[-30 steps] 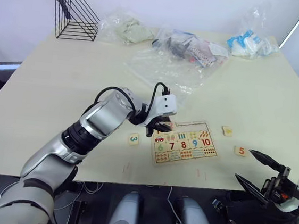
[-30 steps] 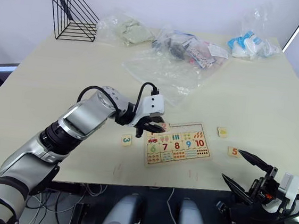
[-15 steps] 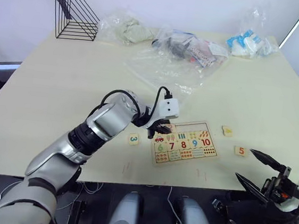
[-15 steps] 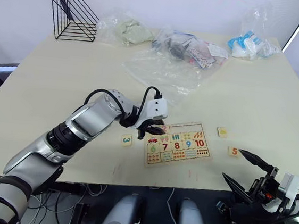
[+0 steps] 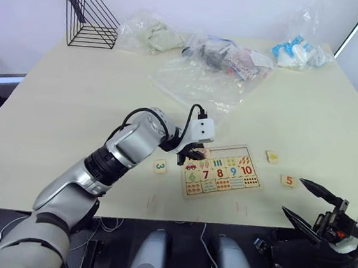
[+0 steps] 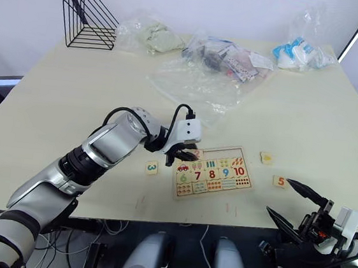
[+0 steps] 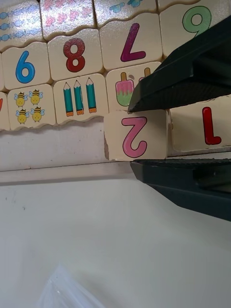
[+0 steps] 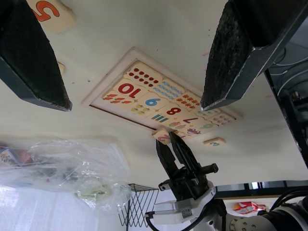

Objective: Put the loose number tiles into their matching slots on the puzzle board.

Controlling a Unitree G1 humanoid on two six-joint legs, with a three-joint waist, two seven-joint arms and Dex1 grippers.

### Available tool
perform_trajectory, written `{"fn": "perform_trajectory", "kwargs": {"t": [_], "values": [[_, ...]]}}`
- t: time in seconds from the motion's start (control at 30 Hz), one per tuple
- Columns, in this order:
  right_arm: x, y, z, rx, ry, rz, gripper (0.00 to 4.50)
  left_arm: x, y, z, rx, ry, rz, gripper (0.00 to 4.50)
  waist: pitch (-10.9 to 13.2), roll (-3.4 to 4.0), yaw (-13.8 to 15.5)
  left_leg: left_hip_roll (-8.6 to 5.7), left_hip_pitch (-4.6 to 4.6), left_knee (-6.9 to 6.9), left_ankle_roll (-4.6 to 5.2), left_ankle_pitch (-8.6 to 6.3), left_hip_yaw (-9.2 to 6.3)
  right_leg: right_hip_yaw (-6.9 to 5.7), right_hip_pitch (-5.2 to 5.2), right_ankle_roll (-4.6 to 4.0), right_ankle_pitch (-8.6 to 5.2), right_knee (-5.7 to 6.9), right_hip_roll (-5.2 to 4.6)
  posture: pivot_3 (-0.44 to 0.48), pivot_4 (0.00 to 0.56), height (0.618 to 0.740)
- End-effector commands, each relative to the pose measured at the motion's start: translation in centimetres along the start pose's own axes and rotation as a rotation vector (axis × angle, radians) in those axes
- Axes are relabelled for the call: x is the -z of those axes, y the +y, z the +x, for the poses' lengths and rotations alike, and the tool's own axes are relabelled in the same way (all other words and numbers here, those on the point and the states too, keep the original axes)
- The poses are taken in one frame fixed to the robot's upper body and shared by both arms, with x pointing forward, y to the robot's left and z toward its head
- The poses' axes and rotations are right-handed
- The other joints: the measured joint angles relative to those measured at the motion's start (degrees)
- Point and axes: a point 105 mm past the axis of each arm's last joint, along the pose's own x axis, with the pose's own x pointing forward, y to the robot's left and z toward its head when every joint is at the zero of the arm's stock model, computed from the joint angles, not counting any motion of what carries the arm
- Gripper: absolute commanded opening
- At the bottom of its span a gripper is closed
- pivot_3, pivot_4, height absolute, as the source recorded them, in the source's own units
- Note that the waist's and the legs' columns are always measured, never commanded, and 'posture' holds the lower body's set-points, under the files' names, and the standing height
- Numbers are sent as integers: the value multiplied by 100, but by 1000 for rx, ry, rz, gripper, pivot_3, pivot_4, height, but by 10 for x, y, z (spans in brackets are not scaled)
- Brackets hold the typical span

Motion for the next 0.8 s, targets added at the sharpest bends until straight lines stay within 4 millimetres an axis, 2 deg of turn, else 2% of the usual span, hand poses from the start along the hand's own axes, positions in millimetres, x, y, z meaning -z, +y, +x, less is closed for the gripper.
{"fn": "perform_trajectory", "kwargs": {"t": [0.03, 0.6, 0.63, 0.67, 0.8], "values": [[-5, 0, -1, 5, -8, -35, 4500, -8, 2, -3, -9, -10, 44, 933, 0, 0, 0, 0, 0, 0, 0, 0, 0, 0, 0, 0, 0, 0, 0, 0, 150, 740], [-4, 1, -2, 16, -3, -40, 4500, -4, 2, -2, 2, 5, 37, 933, 0, 0, 0, 0, 0, 0, 0, 0, 0, 0, 0, 0, 0, 0, 0, 0, 150, 740], [-3, 1, -2, 16, -3, -41, 4500, -4, 2, -2, 0, 6, 37, 1978, 0, 0, 0, 0, 0, 0, 0, 0, 0, 0, 0, 0, 0, 0, 0, 0, 150, 740], [-3, 1, -2, 17, -3, -40, 4500, -4, 2, -2, 0, 6, 37, 2336, 0, 0, -1, 0, 0, 0, 0, 0, 0, 0, 0, 0, 0, 0, 0, 0, 150, 740], [-3, 1, -2, 16, -1, -40, 4500, -5, 1, -3, 7, 1, 31, 4487, 0, 0, -1, 0, 0, 0, 0, 0, 0, 0, 0, 0, 0, 0, 0, 0, 150, 740]]}}
